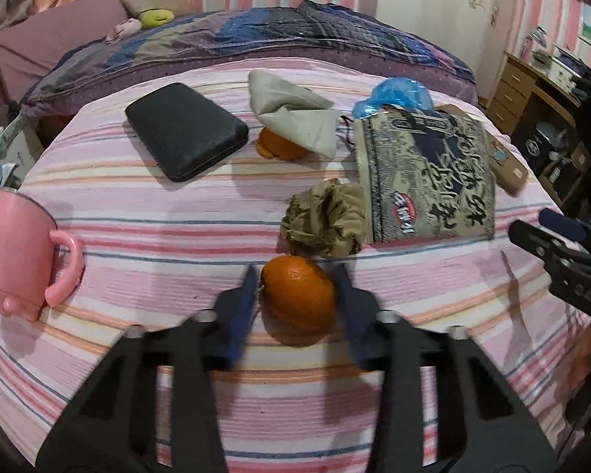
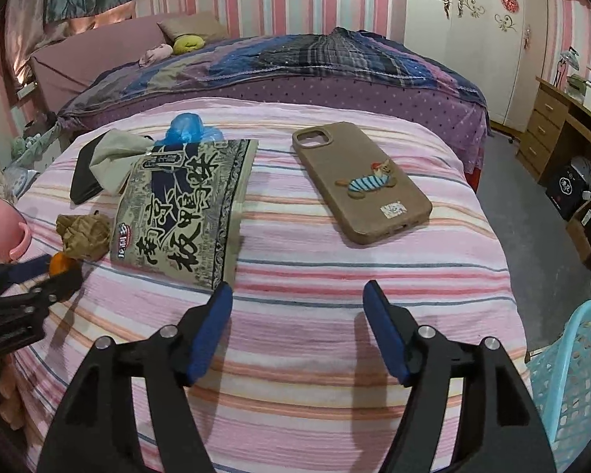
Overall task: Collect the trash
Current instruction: 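Close the left tool around the mandarin orange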
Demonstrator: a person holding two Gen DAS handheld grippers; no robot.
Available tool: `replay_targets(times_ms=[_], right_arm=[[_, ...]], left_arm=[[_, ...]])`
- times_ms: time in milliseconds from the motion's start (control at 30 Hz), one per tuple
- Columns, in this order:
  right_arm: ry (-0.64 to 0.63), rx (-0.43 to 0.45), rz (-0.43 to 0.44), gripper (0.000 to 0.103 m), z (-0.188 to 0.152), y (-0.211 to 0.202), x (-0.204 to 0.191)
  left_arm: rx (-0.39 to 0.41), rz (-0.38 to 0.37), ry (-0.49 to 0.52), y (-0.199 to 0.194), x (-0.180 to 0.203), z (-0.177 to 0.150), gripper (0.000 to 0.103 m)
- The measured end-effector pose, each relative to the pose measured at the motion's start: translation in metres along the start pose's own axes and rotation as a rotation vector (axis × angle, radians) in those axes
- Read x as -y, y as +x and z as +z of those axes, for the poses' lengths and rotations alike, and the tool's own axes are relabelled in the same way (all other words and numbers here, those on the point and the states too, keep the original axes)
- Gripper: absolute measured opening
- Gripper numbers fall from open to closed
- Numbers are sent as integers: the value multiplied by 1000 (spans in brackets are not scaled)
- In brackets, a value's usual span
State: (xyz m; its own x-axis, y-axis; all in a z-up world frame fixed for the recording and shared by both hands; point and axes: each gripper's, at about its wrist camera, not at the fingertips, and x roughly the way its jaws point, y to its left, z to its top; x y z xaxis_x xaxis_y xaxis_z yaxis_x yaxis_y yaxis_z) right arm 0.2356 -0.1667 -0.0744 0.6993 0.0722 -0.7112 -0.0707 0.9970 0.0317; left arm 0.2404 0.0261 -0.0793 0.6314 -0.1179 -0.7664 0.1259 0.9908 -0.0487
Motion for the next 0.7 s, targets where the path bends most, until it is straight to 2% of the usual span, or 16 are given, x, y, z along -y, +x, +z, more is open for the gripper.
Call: replay_targets(times_ms=[167,300,400,467,633,667,700], right_arm=[[-25,10,28,69,9,15,0],[-22,15,57,69,16,19,-4],[-26,-1,81,69,24,29,-6],[-28,-13,88,69,28,35,-6],[-62,-47,144,69,35,52,-7],[-87,-56,143,67,33,53,-9],[-86,-55,144,57,34,54,-8]], left_arm=[[19,23,14,-14,-12,1,32],[41,48,-35,-22,-33,3,32],[47,125,-66,-17,-45,4,32],[45,148,-76,-15,-49,5,32],[66,152,-113,-16,-56,9,32],[67,151,-117,-16,-56,9,32],[69,151,-120,-17,-57,10,32]])
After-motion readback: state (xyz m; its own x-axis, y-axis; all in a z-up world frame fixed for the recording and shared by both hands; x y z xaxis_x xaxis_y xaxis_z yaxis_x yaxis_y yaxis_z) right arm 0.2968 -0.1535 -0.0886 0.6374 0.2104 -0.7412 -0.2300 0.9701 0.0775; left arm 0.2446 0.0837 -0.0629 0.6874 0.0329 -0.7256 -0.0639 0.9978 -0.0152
